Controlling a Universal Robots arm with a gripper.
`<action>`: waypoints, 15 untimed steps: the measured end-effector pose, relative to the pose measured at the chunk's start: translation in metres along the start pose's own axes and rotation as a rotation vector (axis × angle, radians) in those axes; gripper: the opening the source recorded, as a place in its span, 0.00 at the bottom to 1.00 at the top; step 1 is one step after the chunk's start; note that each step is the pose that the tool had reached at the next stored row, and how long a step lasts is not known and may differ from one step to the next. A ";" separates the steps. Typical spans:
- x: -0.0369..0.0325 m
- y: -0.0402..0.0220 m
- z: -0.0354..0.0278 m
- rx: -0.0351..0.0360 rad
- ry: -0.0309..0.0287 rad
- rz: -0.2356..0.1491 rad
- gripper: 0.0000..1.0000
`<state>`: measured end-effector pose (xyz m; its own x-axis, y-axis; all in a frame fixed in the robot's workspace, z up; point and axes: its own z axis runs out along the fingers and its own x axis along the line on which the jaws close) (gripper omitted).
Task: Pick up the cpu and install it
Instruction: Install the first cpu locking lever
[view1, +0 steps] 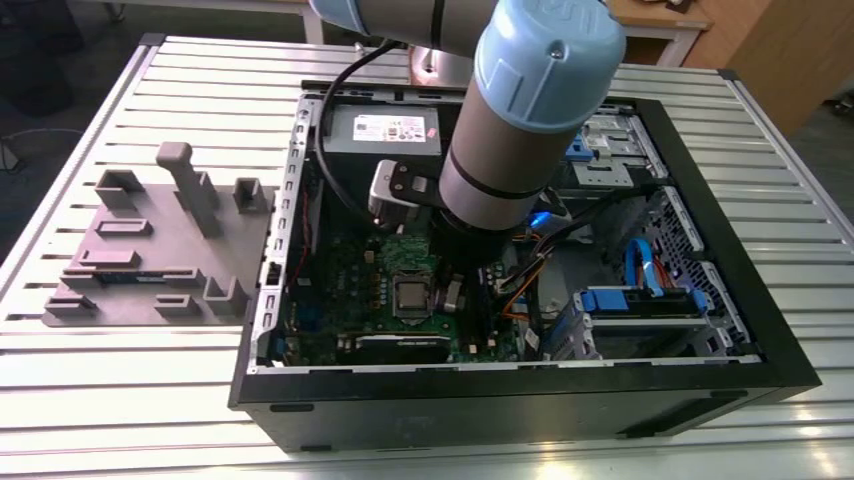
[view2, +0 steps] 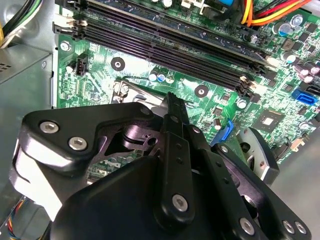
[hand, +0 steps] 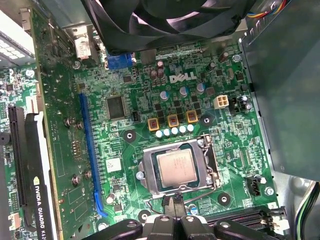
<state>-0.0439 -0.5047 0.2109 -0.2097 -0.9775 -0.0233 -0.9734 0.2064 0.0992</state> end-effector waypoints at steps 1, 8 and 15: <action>0.0001 0.0000 0.0001 0.0000 0.0000 0.000 0.10; 0.0025 -0.0009 0.0041 -0.0005 0.0022 -0.022 0.10; 0.0048 -0.0018 0.0080 -0.0007 0.0033 -0.034 0.10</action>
<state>-0.0439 -0.5095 0.2026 -0.1765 -0.9840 -0.0233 -0.9799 0.1734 0.0991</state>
